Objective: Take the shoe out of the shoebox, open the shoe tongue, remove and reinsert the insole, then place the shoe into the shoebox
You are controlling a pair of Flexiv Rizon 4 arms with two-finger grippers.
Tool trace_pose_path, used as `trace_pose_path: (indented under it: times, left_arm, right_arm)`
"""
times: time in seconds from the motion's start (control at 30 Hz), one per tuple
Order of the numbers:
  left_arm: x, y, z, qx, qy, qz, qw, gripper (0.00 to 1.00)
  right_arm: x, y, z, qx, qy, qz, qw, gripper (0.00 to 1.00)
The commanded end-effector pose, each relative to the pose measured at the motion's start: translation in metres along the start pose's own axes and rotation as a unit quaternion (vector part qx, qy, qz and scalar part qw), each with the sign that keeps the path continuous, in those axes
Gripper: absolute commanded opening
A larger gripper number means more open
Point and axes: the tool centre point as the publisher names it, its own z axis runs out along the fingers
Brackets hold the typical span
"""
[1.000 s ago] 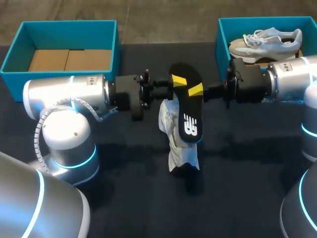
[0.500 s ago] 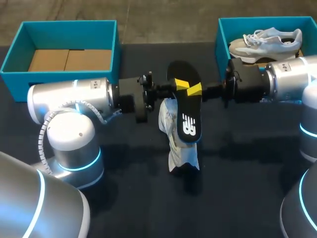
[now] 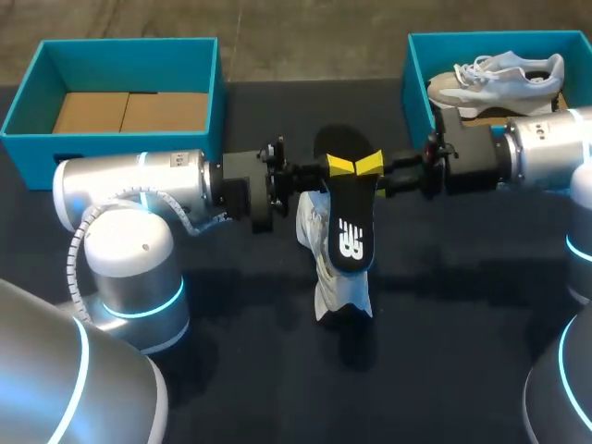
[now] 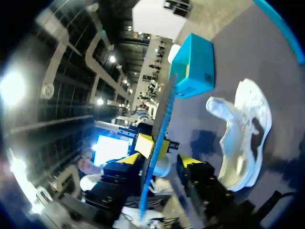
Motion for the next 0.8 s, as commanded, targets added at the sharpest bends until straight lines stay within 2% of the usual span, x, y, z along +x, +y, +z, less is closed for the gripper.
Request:
trace_pose_path:
  times: [0.03,0.23,0.5,0.8]
  left_arm:
    - [0.002,-0.006,-0.011,0.005,0.002,-0.028,1.0,0.0]
    - [0.01,-0.016,-0.018,0.02,-0.001,-0.083,0.996,0.0]
    - [0.015,-0.029,-0.022,0.016,-0.015,-0.129,0.991,0.0]
    - [0.017,-0.033,-0.022,0.007,-0.016,-0.143,0.99,0.0]
  right_arm:
    - [0.005,-0.012,-0.02,-0.022,-0.052,-0.061,0.997,1.0]
    - [0.003,-0.009,-0.034,-0.03,-0.122,-0.16,0.979,1.0]
    - [0.01,-0.003,-0.044,0.016,-0.168,-0.28,0.945,1.0]
    - [0.01,-0.003,-0.044,0.016,-0.168,-0.28,0.945,1.0]
